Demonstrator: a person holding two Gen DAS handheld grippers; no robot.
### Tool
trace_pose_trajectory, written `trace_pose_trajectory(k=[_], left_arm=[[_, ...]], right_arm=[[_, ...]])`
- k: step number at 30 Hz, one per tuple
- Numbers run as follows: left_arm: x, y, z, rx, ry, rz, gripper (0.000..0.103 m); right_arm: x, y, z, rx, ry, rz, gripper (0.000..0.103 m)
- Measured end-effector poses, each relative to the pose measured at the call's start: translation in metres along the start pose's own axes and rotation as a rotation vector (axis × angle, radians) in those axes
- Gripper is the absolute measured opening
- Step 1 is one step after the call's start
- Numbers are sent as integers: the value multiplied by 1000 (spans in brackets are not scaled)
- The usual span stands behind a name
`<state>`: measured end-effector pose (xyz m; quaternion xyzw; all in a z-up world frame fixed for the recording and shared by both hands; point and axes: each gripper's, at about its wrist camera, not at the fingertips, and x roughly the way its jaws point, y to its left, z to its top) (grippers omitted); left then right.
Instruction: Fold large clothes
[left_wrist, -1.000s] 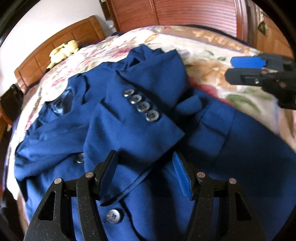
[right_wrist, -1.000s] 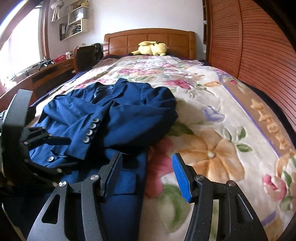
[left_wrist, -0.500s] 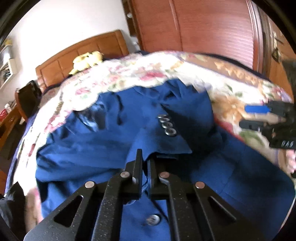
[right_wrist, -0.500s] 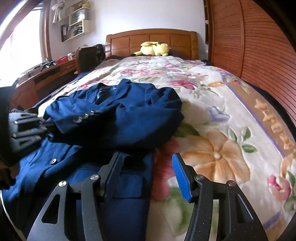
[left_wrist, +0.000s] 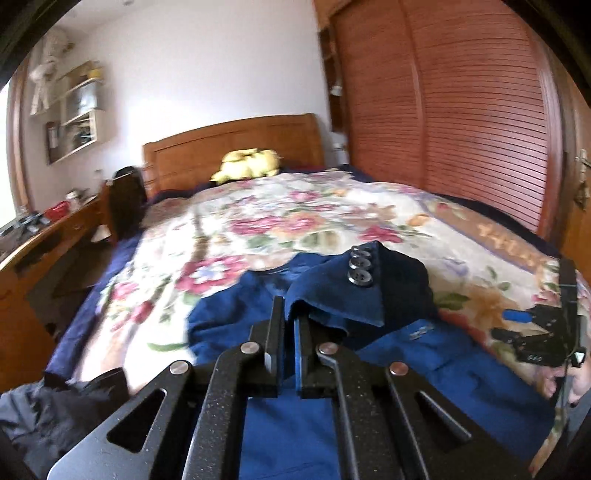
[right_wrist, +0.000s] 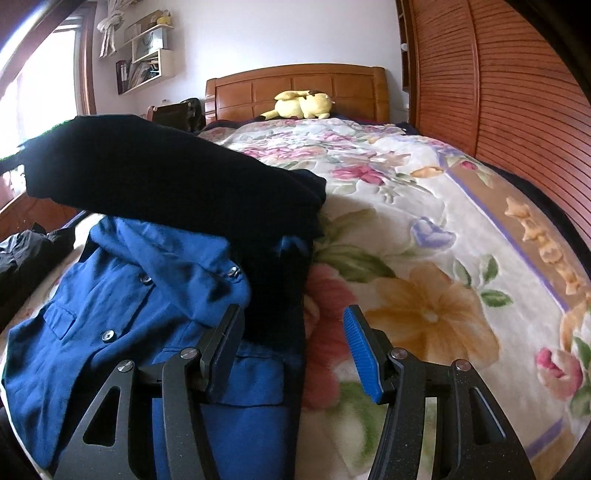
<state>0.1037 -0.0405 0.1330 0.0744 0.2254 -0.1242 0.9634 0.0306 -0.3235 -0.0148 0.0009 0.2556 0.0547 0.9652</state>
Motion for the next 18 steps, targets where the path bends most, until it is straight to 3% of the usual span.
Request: trace_pose_trajectory(k=[4,7,10,12,14,18], left_arm=[[29,34,-37,-74,168,44,4],[51,36,-67,-27,263,96,4],[59,36,-83,-41,289,65,5],[57,37,-89,-48,281,56,13],[52,40,-91,-68,257,46,28],[36,49,-90,-141,216,2,33]], right_arm=[[4,3,0,-23,7,6,58],[8,5,1,-27,14,11,58],[8,8,3,-30,11,13,58],[9,9,3,-35,11,12,58],[11,8,3,-38,15,13,58],[16,10,4,-49,24,18,58]])
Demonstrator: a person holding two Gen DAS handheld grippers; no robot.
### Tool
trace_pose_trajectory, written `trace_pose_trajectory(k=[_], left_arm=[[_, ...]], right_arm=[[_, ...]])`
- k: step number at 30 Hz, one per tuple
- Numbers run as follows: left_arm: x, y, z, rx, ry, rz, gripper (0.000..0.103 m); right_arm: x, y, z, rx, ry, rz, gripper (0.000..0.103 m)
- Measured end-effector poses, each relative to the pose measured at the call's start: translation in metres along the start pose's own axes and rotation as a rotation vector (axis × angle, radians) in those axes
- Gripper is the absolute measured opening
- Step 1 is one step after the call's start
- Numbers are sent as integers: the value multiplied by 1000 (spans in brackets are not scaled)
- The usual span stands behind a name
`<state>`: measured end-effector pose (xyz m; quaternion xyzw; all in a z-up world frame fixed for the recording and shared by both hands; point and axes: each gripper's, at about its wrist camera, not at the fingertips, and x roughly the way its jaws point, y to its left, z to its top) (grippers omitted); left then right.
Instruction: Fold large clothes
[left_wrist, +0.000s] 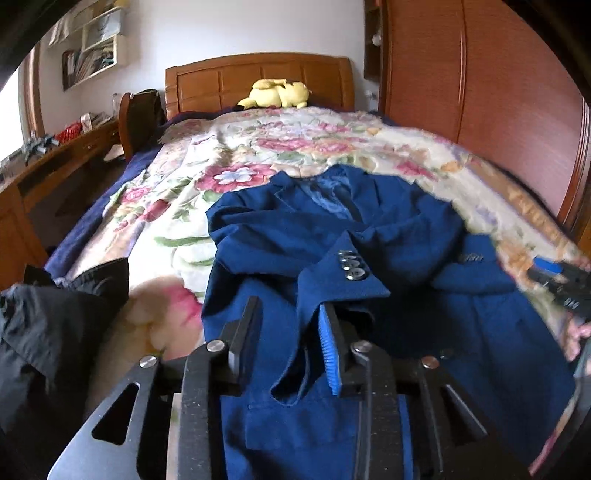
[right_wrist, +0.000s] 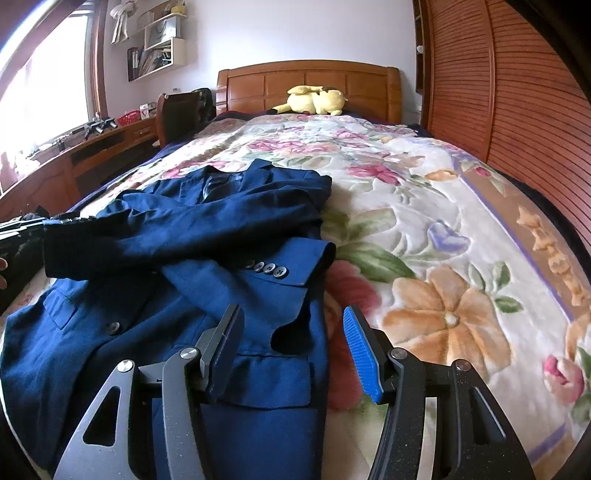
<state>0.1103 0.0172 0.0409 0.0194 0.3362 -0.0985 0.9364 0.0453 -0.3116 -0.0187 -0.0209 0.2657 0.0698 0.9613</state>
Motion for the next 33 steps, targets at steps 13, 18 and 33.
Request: trace_pose_trajectory(k=[13,18,33], left_arm=[[-12,59,-19,-137,-27,95,34],[-20,47,-37,-79,-23,79,35],[-66,4,-105,30,-19,92,40]], right_arm=[[5,11,0,-35,3,-4,58],[5,13,1,-42,0,-5,58],[-31,41,-12,-106,-40,52,62]])
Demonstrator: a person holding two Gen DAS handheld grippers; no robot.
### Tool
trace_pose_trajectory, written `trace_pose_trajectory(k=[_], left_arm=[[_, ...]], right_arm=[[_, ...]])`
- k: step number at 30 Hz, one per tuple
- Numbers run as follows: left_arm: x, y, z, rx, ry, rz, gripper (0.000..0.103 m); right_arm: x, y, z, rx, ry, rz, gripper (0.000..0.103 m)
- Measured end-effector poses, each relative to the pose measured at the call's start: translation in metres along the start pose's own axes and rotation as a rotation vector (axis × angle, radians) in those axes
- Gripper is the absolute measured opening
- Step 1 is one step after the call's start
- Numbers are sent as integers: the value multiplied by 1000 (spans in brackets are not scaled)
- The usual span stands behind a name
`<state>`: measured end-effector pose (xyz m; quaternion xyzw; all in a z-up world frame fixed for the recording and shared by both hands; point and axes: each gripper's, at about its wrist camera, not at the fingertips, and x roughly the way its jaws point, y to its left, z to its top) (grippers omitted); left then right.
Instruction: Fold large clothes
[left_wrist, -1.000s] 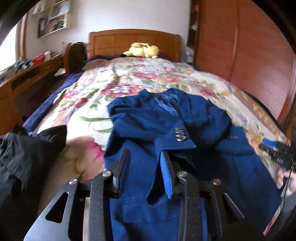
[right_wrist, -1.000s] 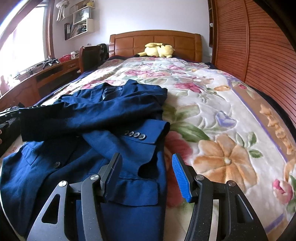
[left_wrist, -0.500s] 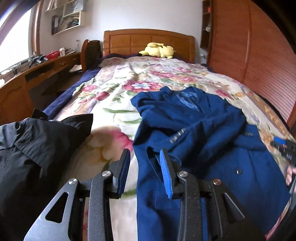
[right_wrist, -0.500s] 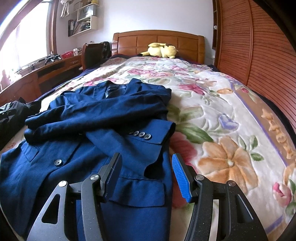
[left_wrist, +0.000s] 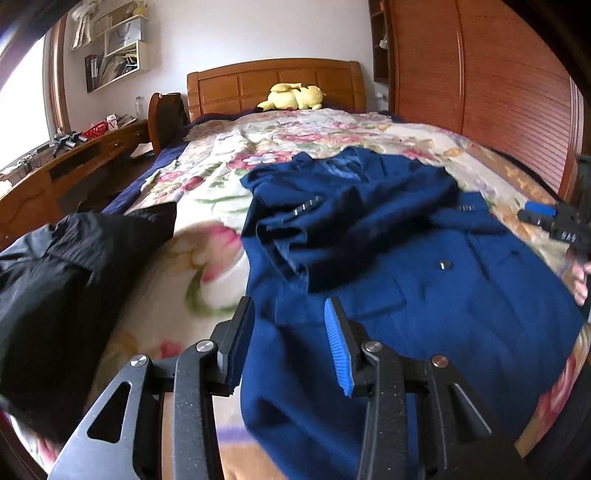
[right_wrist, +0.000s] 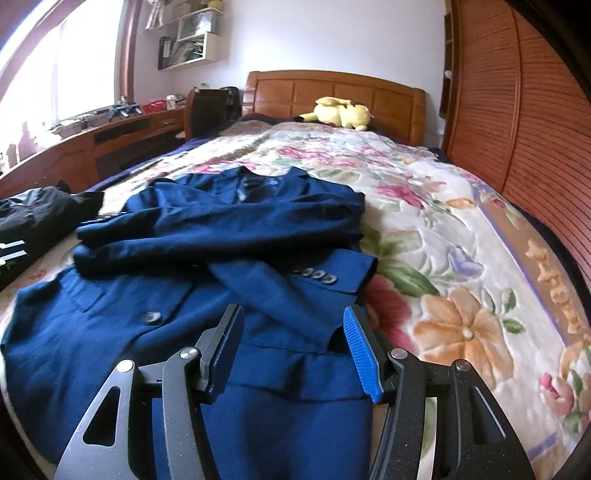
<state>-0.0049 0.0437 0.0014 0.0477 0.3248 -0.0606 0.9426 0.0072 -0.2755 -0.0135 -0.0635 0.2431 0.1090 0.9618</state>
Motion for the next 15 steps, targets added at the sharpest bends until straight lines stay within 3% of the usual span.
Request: trace_pose_trajectory(k=[5,15], left_arm=[[-10,-2,-28,12,23,20,41],[-44,-2,-68,9,37,-2,41]], right_arm=[[-32,13,-15,12,-22,23,70],[-88,26,-52,-39,-9,-51,71]])
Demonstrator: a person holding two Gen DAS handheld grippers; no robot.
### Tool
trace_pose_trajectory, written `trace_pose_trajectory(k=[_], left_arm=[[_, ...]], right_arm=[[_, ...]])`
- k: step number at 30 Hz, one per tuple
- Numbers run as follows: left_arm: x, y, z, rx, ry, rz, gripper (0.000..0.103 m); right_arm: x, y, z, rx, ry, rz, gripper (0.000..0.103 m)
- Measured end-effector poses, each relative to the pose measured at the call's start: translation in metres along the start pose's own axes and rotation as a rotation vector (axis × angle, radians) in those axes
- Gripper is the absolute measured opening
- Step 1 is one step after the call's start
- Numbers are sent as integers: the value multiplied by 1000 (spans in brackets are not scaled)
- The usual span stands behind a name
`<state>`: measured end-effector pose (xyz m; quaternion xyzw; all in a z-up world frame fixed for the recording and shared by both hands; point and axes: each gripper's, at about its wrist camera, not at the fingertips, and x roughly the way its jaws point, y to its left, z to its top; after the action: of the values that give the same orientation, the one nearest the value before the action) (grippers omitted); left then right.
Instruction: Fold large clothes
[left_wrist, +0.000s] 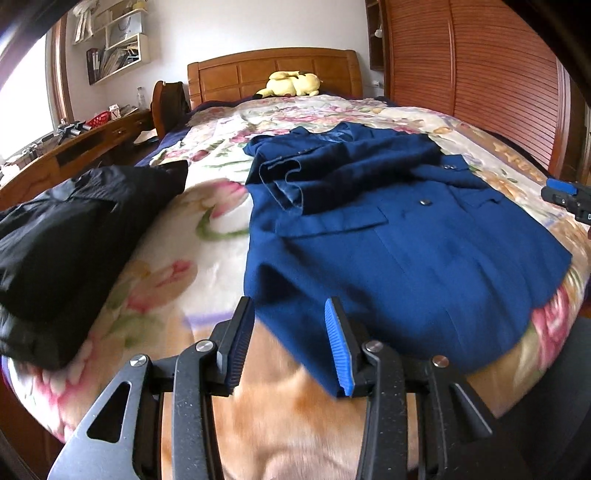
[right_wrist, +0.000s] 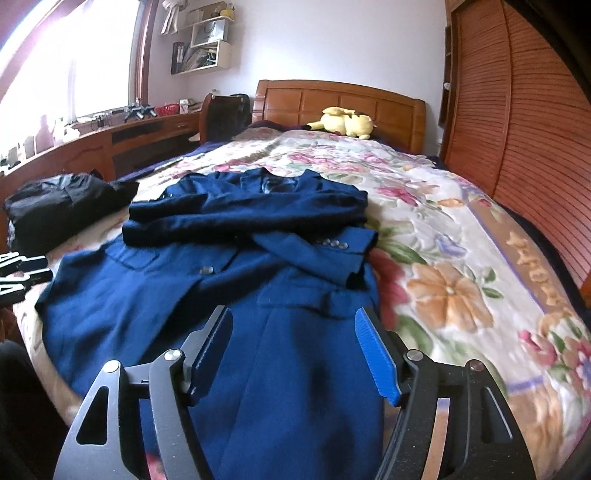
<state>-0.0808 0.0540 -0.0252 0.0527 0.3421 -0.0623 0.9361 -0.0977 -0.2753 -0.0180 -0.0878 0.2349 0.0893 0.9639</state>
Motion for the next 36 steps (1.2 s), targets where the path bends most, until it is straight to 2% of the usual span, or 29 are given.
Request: trace_pose_trajectory(k=[7,14,17,18,19,23,30,32,36], left_arm=[[-8,-5,-27,6,32,-48,41],[7,-13,-23,37,50,-40,41],[7,-12,-23,37,31,-35,40],[5,-11,-24,43,25,-36,37],[0,-10,-26,47,-5,-34,22],[-7,4,-33,30,-17,-12,10],[-28,30,-40,-30,-47,34,7],[-32,38,-44,-35,-47,69,6],[-38,45,-43,-56,-48,81,6]], right_arm=[[-12,-1,-15,9,50,-31,71],[-20,5,-19,3,65,-47,71],[-15,1,-24,-4,82,-56,71],[-14,-1,-26,-2,91,-64,71],[-13,-4,-28,0,97,-69,71],[-10,-16,-34,30,112,-74,71],[-11,-21,-38,53,109,-86,71],[-11,-22,-38,57,106,-88,71],[-10,-22,-38,64,100,-81,71]])
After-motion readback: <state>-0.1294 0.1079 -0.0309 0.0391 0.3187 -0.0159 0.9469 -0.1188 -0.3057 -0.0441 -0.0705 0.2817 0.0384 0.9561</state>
